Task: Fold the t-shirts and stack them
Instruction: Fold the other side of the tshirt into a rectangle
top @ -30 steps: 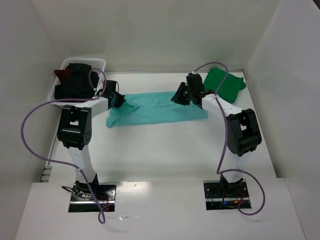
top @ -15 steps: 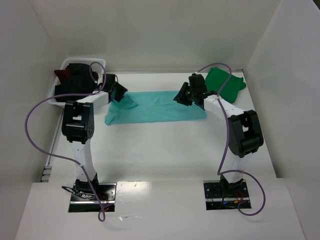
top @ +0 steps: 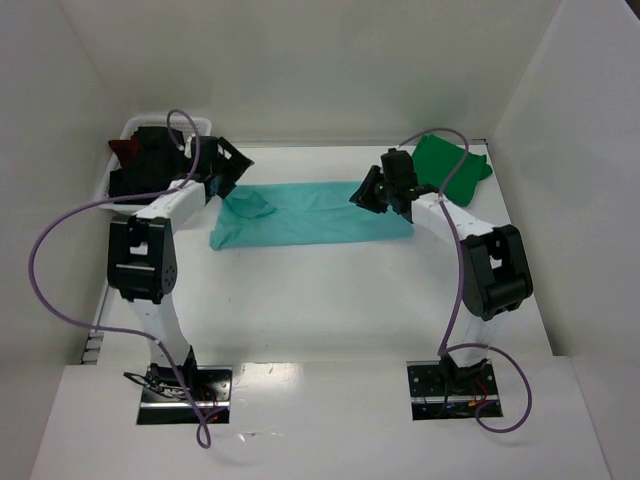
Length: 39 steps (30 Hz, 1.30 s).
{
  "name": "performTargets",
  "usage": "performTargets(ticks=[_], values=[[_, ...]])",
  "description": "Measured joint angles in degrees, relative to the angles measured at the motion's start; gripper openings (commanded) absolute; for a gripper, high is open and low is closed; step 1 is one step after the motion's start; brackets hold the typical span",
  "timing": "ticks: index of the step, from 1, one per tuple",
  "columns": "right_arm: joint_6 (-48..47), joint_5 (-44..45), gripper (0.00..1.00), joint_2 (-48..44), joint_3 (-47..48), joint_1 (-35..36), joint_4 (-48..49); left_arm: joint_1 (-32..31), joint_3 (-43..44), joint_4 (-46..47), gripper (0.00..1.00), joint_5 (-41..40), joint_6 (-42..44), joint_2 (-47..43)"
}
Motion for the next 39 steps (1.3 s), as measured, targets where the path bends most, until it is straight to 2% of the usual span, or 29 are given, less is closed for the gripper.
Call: performTargets(ticks=[6, 10, 11, 16, 21, 27, 29, 32, 33, 39], values=[[0.0, -0.5, 0.37, -1.1, -1.4, 0.0, 1.0, 0.0, -7.4, 0.9, 0.93, -0.2, 1.8, -12.5], [-0.1, -0.6, 0.38, -1.3, -2.3, 0.0, 1.4, -0.2, -13.8, 2.0, 0.9, -0.1, 2.3, -15.9], [-0.2, -0.7, 0.38, -1.3, -2.6, 0.0, 1.4, -0.3, -15.5, 2.0, 0.89, 0.0, 2.3, -15.9], [-0.9, -0.2, 0.41, -2.0, -2.7, 0.0, 1.2, -1.2, -20.6, 1.4, 0.71, 0.4, 1.0, -12.0], [-1.3, 1.0, 0.42, -5.7, -2.8, -0.3, 1.2, -1.6, -20.7, 1.9, 0.67, 1.2, -0.4, -8.1], [-1.5, 2.0, 0.42, -10.4, -5.0, -2.3, 1.3, -1.5, -20.0, 3.6, 0.58, 1.2, -2.2, -4.7], [-1.5, 2.6, 0.42, -11.2, -5.9, -2.6, 1.2, -1.5, -19.4, 3.8, 0.5, 1.2, -2.5, -3.5], [-1.5, 3.1, 0.42, -11.9, -7.5, -3.0, 1.2, -1.4, -18.2, 4.3, 0.48, 1.2, -3.4, -2.4], [-1.5, 3.1, 0.42, -12.1, -8.1, -3.0, 1.2, -1.4, -17.9, 4.5, 0.45, 1.1, -3.5, -2.2], [-1.3, 3.9, 0.42, -13.5, -10.1, -3.3, 1.0, -1.4, -15.9, 4.9, 0.38, 0.9, -3.7, -1.6]])
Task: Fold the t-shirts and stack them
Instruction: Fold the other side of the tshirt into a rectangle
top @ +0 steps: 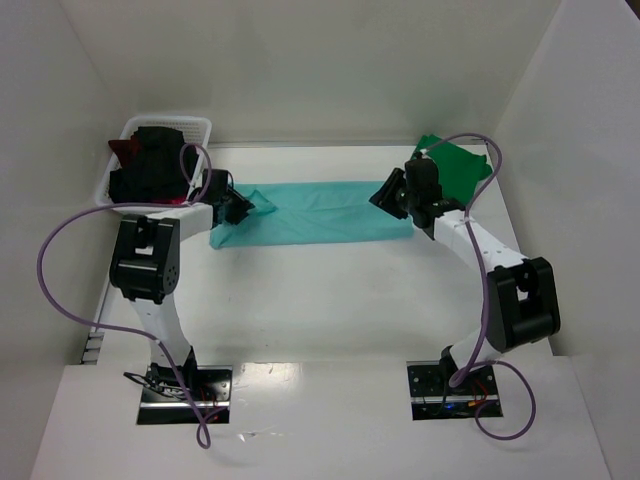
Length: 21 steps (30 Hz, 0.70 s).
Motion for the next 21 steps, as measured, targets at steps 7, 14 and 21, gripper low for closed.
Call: performTargets(ticks=[7, 14, 21], values=[[0.0, 0.2, 0.42, -0.5, -0.1, -0.9, 0.1, 0.0, 3.3, 0.6, 0.28, 0.0, -0.2, 2.1], [0.0, 0.4, 0.42, -1.2, -1.3, -1.7, 0.2, 0.2, 4.6, 0.4, 0.25, 0.0, -0.2, 5.1], [0.0, 0.5, 0.42, -3.3, -3.3, -2.3, 0.1, 1.0, 7.9, 1.5, 0.25, -0.5, -0.2, 5.7]])
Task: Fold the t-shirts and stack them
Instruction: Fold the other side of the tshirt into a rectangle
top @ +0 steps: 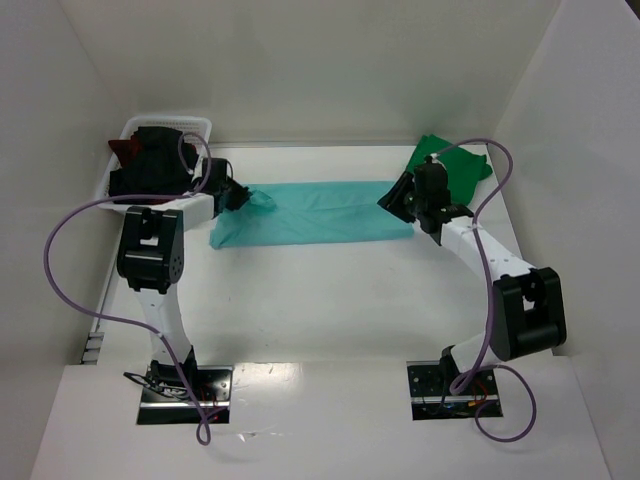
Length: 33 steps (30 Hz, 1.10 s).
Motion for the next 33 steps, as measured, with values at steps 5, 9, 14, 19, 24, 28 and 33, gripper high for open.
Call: performTargets(ticks=[5, 9, 14, 19, 24, 28, 33], values=[[0.2, 0.5, 0.42, -2.0, -0.7, 0.0, -0.1, 0.1, 2.3, 1.9, 0.25, -0.3, 0.0, 0.5], [0.4, 1.2, 0.42, -3.1, -0.7, 0.0, -0.1, 0.2, 4.5, 3.2, 0.25, -0.3, 0.0, 3.0], [0.9, 1.4, 0.43, -3.6, -0.9, 0.0, -0.2, 0.2, 5.6, 3.8, 0.29, 0.6, -0.1, 6.1], [0.9, 1.5, 0.43, -6.0, -2.3, 0.0, -0.8, 0.2, 5.6, 5.3, 0.53, 1.7, 0.4, 7.1], [0.9, 1.6, 0.43, -8.3, -2.8, -0.1, -1.5, 0.8, 5.6, 7.3, 0.72, 2.5, 2.1, 6.1], [0.9, 1.6, 0.43, -9.4, -2.8, -0.4, -1.6, 2.5, 5.7, 7.5, 0.78, 5.0, 4.4, 3.3], [1.0, 1.6, 0.46, -11.3, -3.6, -0.5, -1.6, 4.0, 5.8, 5.6, 0.73, 6.6, 9.0, -3.7]])
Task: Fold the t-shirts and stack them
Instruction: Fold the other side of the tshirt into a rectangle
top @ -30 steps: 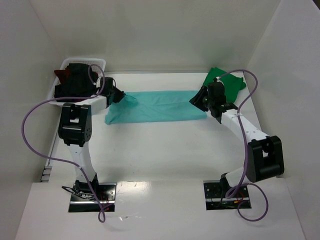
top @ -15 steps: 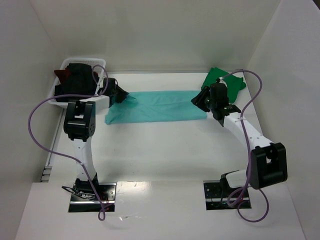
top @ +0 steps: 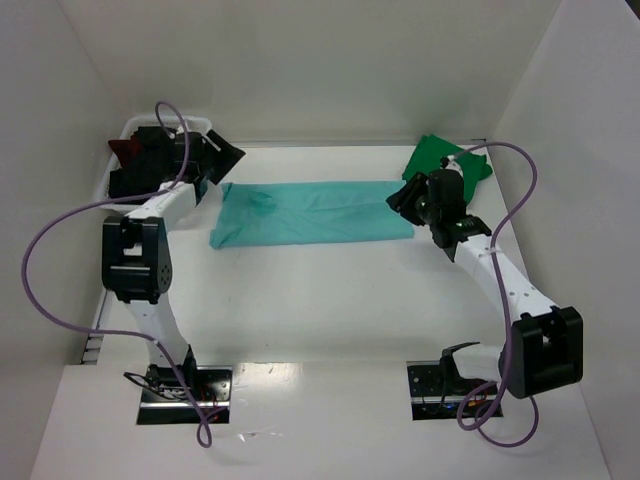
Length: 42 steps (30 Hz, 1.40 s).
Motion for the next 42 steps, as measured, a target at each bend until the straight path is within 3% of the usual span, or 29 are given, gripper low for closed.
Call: performTargets(ticks=[5, 6, 9, 12, 20, 32, 42], values=[[-0.1, 0.8, 0.46, -0.3, -1.8, -0.7, -0.1, -0.5, -2.4, -2.3, 0.5, 0.6, 3.9, -7.5], [-0.1, 0.9, 0.46, -0.3, -2.0, -1.2, -0.2, -0.7, -3.3, -2.6, 0.4, 0.5, 4.5, -8.3], [-0.1, 1.0, 0.47, -0.3, -2.2, -2.2, -0.2, -1.5, -5.8, -4.0, 0.26, 0.3, 5.3, -8.5], [-0.1, 1.1, 0.5, -0.4, -2.2, -2.7, -0.2, -2.3, -7.1, -6.3, 0.2, 0.4, 6.0, -6.5], [-0.1, 1.5, 0.5, -1.6, -2.5, -2.8, -0.3, -3.9, -6.6, -8.6, 0.2, 0.6, 6.3, 0.2], [-0.1, 3.5, 0.51, -1.1, -2.3, -3.4, -0.3, -4.8, 4.4, -9.4, 0.2, 2.6, 6.3, 11.8], [-0.2, 4.2, 0.51, 1.5, -1.5, -3.8, -0.4, -5.0, 6.3, -7.1, 0.32, 4.0, 4.8, 14.6]])
